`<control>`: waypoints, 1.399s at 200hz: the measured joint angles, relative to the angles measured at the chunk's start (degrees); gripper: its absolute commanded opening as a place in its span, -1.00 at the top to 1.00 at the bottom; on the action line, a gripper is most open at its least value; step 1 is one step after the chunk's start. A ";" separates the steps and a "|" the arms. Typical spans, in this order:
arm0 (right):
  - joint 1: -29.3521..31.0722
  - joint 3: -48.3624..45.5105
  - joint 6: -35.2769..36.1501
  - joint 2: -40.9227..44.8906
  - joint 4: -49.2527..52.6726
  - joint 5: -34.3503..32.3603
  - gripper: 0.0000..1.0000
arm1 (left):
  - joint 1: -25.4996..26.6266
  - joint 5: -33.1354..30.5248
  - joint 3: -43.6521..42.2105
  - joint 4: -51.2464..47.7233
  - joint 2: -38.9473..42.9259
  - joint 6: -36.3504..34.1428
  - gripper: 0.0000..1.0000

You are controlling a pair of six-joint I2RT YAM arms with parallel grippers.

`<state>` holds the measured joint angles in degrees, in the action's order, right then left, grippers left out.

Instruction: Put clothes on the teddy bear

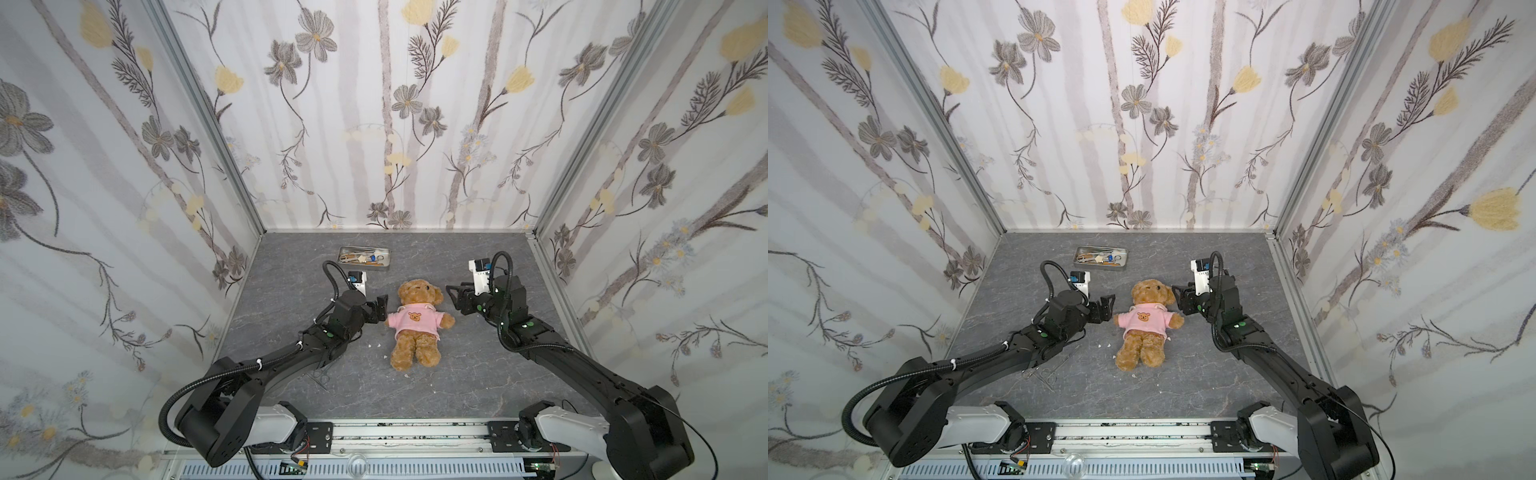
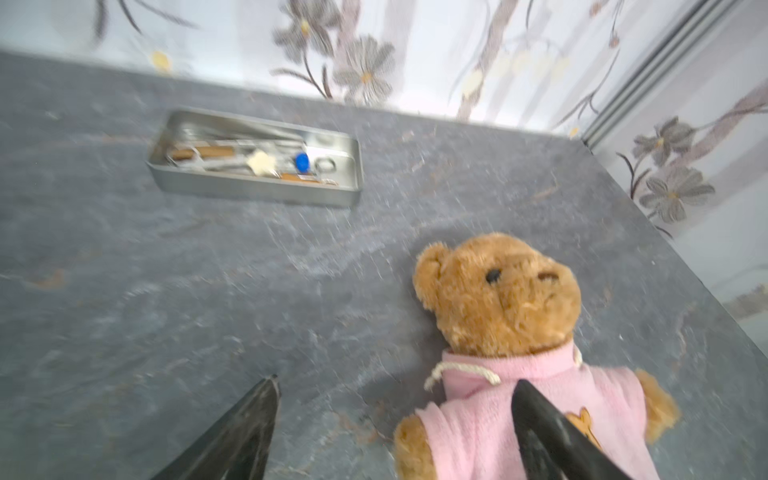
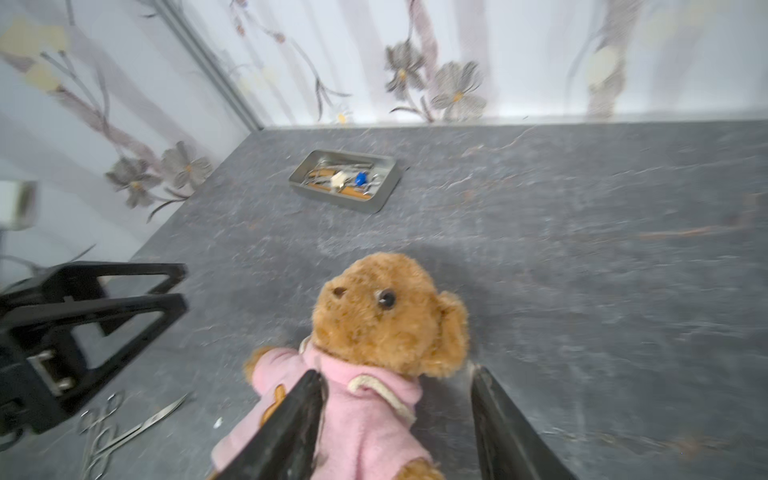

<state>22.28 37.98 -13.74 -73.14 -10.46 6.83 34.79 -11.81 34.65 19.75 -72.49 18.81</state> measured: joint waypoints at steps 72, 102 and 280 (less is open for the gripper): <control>-8.02 -11.45 10.82 3.45 -10.36 -28.04 -0.99 | -14.99 -16.52 -14.27 16.44 9.53 -7.23 -1.00; -12.52 -17.64 12.41 -0.02 -20.37 -31.87 -0.99 | -21.31 -16.06 -16.50 23.08 5.03 -12.55 -1.00; -16.63 -28.41 15.08 -6.34 -55.01 -19.69 -0.99 | -33.14 6.27 -20.76 52.92 -18.21 -15.69 -1.00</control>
<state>5.65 9.56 1.34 -79.48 -65.47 -12.86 1.65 -5.54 13.89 72.66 -90.70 3.11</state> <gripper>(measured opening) 0.995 0.997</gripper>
